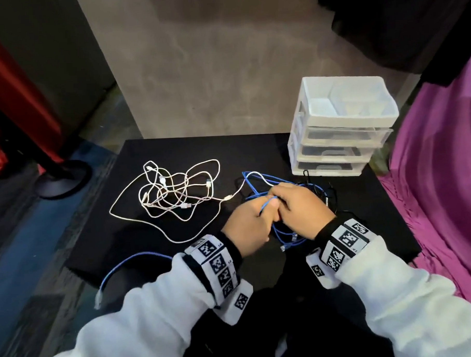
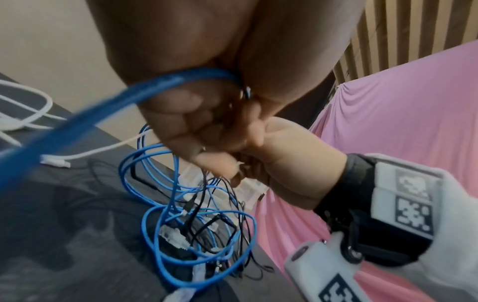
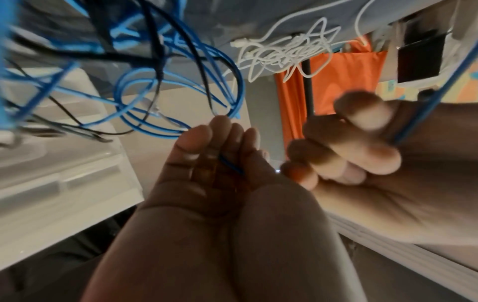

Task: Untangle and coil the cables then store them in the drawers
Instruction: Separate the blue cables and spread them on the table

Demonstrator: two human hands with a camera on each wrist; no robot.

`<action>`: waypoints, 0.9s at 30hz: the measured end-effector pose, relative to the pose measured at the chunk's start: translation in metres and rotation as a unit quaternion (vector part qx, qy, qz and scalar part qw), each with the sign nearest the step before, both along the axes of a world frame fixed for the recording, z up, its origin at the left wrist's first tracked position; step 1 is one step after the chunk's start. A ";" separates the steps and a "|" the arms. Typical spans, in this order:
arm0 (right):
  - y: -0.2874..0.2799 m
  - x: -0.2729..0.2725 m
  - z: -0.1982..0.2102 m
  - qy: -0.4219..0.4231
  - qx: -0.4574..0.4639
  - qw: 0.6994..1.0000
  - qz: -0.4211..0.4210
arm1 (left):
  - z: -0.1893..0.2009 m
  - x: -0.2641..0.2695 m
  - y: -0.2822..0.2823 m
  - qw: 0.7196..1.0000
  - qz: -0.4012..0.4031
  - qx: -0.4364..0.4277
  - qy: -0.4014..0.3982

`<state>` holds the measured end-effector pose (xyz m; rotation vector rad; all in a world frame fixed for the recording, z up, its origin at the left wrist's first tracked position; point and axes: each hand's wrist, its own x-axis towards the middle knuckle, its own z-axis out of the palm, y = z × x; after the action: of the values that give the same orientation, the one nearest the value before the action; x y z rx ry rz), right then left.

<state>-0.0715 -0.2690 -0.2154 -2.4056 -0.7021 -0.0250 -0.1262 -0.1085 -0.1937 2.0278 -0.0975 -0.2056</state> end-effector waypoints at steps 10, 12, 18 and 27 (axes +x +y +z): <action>-0.025 0.032 -0.039 0.081 0.080 0.990 -0.080 | 0.100 -0.026 0.062 0.958 0.053 -0.212 -0.186; -0.030 0.040 -0.041 0.098 0.089 0.986 -0.103 | 0.128 -0.029 0.081 0.932 0.074 -0.275 -0.226; -0.037 0.046 -0.038 0.115 0.068 0.982 -0.136 | 0.118 -0.005 0.110 0.917 0.177 -0.295 -0.200; -0.014 0.007 0.007 0.165 0.141 0.973 -0.071 | 0.039 0.011 0.104 0.899 0.298 -0.319 0.028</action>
<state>-0.0649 -0.2829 -0.2086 -2.1113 -0.3456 0.1998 -0.1147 -0.0045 -0.1544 1.3133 0.4402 0.1483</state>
